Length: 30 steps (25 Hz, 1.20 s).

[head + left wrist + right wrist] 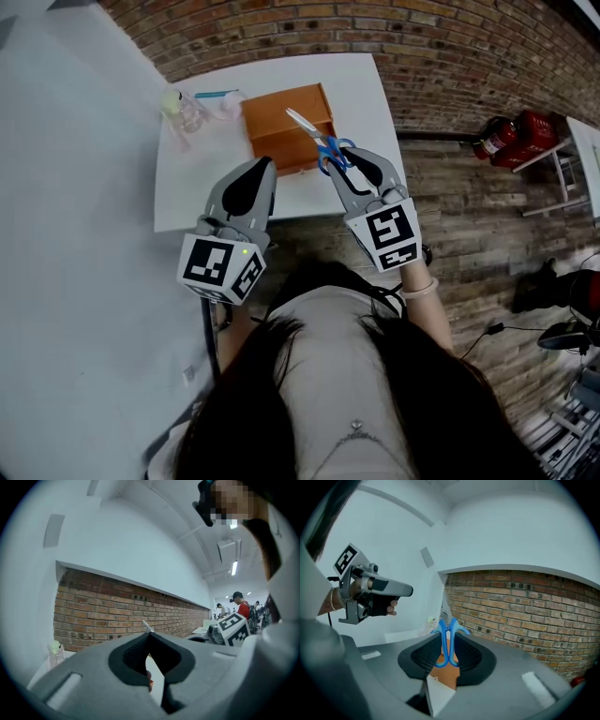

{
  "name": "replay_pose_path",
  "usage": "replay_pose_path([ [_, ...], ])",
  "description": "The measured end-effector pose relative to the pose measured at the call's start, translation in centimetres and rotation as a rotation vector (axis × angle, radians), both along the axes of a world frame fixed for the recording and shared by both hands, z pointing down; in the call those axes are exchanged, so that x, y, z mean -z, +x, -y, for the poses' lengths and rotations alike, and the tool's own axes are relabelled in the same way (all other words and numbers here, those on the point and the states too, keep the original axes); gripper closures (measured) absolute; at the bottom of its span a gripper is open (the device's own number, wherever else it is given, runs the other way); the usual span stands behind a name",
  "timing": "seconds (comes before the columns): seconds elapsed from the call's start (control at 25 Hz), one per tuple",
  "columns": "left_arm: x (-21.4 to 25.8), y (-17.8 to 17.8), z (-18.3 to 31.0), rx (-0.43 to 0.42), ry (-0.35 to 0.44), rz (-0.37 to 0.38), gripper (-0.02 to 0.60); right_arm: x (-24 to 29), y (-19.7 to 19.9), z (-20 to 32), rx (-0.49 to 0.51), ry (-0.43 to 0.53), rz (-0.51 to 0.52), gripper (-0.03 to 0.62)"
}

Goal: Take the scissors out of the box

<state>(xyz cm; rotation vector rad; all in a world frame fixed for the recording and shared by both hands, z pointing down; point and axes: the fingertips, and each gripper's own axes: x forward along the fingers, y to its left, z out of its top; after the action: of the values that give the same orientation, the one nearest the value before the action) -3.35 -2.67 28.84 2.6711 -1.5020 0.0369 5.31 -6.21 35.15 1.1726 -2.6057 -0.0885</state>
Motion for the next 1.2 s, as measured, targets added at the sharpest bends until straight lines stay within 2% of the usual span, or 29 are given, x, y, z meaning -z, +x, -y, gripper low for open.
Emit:
replay_pose_path([
  [0.52, -0.3, 0.4, 0.9, 0.017, -0.003, 0.051, 0.581, 2.4, 0.6, 0.0, -0.005, 0.048, 0.062, 0.494],
  [1.2, -1.1, 0.3, 2.6, 0.033, 0.024, 0.063, 0.581, 4.1, 0.7, 0.3, -0.021, 0.095, 0.091, 0.494],
])
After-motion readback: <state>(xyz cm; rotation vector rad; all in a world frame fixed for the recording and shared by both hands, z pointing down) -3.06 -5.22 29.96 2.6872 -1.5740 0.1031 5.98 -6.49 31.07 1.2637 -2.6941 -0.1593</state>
